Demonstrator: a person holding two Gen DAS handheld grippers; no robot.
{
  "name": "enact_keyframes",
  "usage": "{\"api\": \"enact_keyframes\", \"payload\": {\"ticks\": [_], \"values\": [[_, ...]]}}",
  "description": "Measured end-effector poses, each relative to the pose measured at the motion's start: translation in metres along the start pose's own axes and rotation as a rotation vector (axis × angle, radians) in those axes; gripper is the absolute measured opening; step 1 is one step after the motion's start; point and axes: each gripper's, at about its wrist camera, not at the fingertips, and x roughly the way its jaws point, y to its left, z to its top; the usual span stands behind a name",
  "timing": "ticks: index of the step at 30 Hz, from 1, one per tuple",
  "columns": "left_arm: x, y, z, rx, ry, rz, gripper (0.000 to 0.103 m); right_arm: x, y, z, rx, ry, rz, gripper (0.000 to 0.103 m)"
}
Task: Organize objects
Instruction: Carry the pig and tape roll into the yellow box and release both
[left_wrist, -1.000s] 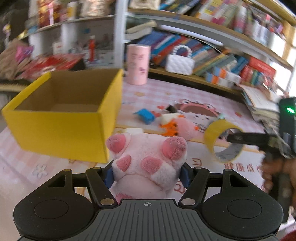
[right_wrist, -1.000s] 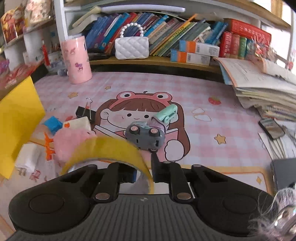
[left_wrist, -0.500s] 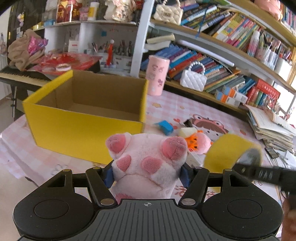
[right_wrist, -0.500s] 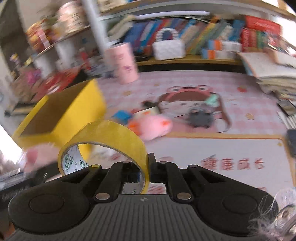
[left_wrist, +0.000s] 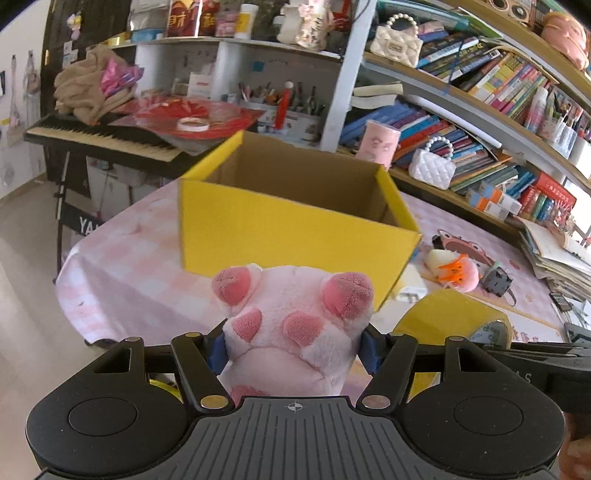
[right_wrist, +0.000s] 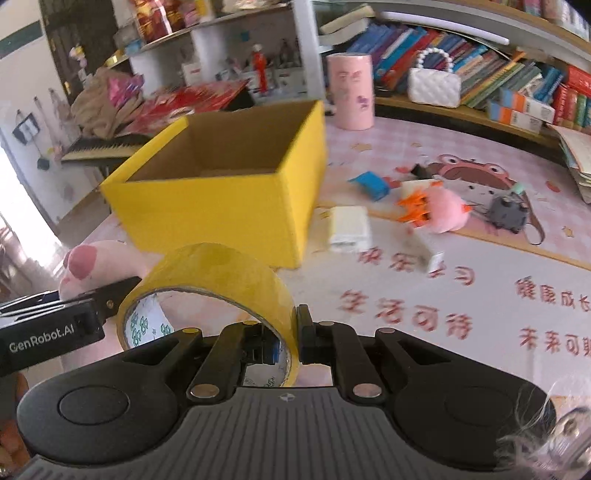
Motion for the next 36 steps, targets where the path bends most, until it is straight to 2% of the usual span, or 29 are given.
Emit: {"api": "enact_keyframes", "payload": {"ticks": [7,17,29,36], "values": [[-0.014,0.036,-0.004,0.021,0.001,-0.026,0.066,-0.001,0.038,-0.017,0.019,0.015,-0.02,0.009],[-0.028,0.066,-0.006,0.047,-0.015,-0.064,0.066,-0.006,0.077,-0.029,0.039,0.001,-0.042,0.009],[-0.032,0.077,-0.001,0.055,-0.039,-0.099,0.066,-0.007,0.093,-0.029,0.034,0.002,-0.068,0.009],[-0.029,0.072,0.009,0.069,-0.058,-0.112,0.066,-0.003,0.089,-0.02,0.042,0.002,-0.092,0.009]]}}
